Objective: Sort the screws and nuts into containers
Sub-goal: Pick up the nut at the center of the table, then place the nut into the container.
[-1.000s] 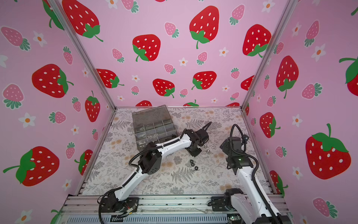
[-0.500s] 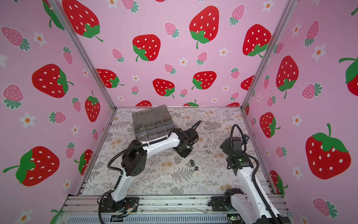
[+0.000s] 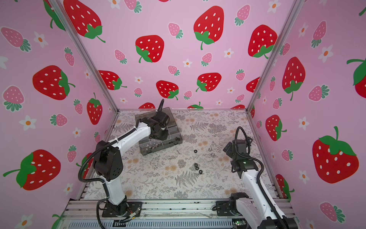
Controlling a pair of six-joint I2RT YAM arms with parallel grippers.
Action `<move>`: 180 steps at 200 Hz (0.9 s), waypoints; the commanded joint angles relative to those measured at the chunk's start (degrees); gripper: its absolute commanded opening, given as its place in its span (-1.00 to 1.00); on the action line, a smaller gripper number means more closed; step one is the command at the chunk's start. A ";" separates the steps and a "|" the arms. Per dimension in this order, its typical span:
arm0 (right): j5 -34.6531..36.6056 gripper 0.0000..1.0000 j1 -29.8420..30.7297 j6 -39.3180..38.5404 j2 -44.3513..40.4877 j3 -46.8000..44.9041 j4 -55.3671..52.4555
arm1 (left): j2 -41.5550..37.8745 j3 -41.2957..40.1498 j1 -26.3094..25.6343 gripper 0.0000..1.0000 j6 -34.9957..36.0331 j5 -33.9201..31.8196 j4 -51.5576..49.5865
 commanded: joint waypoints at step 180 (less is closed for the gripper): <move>-1.33 0.99 -0.30 0.56 2.89 -1.66 2.74 | 8.14 0.88 10.38 -0.45 -1.23 0.60 4.18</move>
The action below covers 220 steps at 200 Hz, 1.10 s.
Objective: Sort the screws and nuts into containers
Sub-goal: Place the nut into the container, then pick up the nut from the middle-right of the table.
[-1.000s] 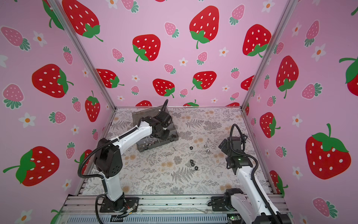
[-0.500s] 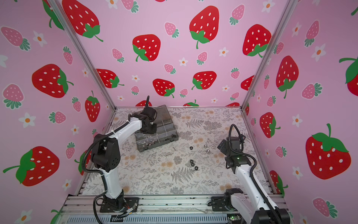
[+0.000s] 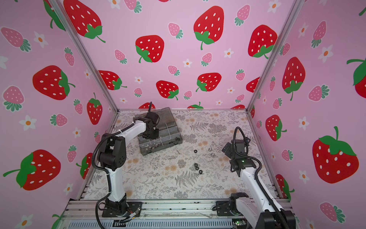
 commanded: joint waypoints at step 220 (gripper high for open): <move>-0.02 0.99 -0.27 0.39 -1.69 -0.34 -1.22 | -3.72 5.29 -23.12 -0.14 -5.44 7.96 7.09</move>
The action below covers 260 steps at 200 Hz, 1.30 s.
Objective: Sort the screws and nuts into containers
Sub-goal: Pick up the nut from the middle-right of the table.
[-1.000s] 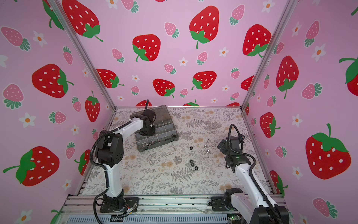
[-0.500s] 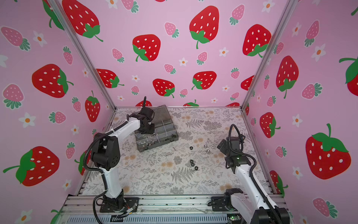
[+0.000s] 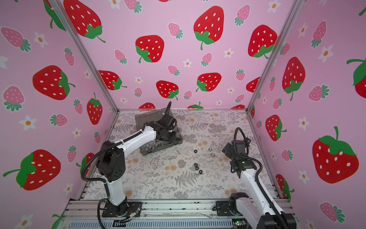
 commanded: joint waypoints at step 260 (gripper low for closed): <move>4.01 0.99 -0.29 2.18 -2.90 -0.01 -4.28 | 41.56 50.58 -19.27 -0.04 5.46 3.49 -6.90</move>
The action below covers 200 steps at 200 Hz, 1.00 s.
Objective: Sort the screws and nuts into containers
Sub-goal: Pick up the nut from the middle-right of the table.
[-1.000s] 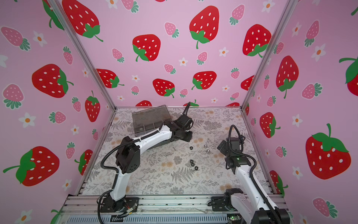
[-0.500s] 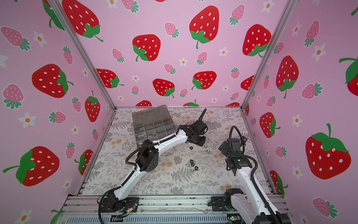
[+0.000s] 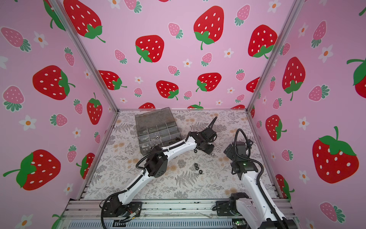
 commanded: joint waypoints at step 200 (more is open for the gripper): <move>-0.78 0.99 -0.31 1.23 1.09 -0.50 1.81 | 6.65 5.98 -0.61 -0.37 8.94 -11.09 -7.72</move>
